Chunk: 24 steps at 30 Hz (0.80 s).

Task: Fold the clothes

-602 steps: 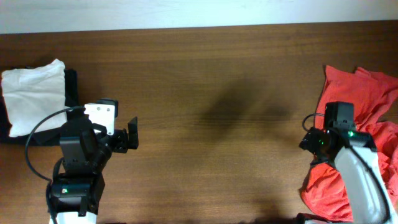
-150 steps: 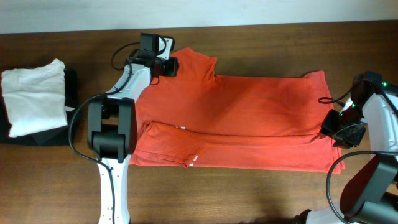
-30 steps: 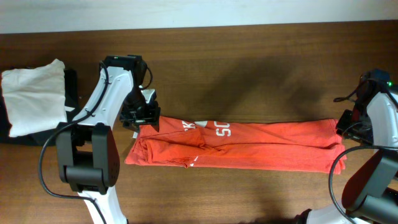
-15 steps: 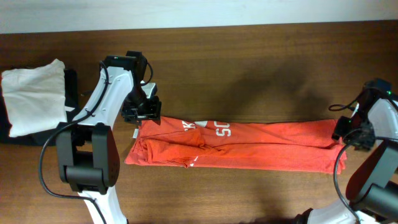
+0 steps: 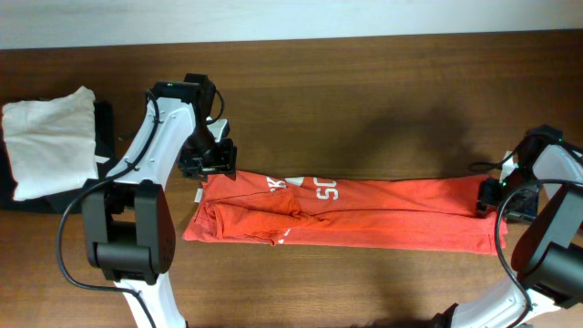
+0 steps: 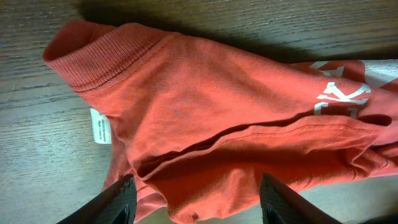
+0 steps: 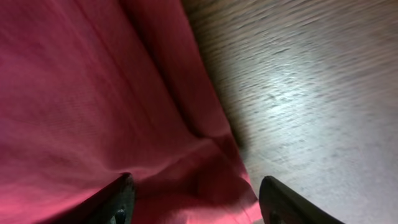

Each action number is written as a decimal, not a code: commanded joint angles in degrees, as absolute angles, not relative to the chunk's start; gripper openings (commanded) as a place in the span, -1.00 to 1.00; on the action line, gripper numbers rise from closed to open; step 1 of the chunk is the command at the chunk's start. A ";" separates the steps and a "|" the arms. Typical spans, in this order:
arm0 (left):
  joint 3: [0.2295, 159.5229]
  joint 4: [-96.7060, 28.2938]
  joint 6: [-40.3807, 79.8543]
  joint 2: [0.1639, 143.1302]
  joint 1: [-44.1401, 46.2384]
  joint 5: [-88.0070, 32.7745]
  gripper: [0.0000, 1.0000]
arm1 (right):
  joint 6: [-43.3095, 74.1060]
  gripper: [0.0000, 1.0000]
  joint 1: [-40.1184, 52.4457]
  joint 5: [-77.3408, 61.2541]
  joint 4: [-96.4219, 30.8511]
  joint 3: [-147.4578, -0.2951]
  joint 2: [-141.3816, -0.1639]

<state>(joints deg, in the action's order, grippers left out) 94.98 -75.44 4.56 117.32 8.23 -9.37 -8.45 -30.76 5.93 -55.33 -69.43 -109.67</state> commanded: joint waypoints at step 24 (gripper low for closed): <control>75.31 -44.58 16.32 117.21 4.84 -8.54 0.00 | -5.08 -0.62 -30.72 2.20 -47.81 -67.44 -110.17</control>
<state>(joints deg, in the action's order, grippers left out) 76.71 -48.95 11.79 115.39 6.90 -9.61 -7.03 -30.70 2.24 -50.13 -68.34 -109.89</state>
